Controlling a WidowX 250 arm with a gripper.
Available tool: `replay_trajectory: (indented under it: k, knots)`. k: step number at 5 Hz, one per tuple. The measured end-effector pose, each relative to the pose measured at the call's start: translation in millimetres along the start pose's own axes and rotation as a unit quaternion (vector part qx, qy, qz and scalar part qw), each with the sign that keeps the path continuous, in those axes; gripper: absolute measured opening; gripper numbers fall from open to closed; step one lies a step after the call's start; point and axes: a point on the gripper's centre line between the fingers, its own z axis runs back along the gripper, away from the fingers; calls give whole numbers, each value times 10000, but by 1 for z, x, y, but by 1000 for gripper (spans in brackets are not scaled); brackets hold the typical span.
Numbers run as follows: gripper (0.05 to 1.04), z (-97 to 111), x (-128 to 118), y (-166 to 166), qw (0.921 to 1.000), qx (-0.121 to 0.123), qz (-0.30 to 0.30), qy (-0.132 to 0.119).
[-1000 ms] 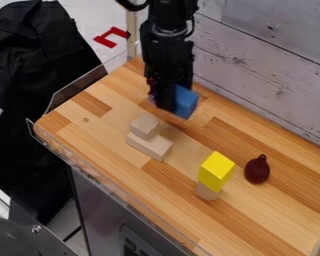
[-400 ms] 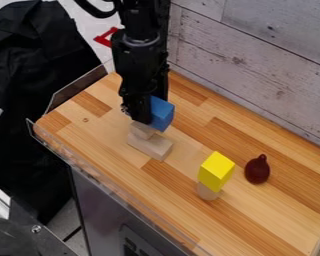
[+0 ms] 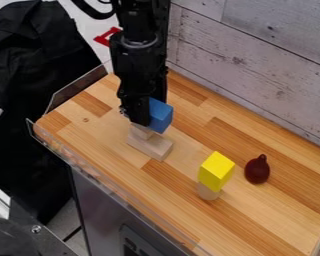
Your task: Put the blue block on top of the cube
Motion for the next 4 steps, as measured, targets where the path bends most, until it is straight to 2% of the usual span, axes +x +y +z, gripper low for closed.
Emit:
replay_trajectory:
  k: [3, 4]
  knots:
    - [581, -4, 5, 1, 9999, 41, 33, 116]
    - [651, -5, 7, 1, 9999, 49, 38, 127]
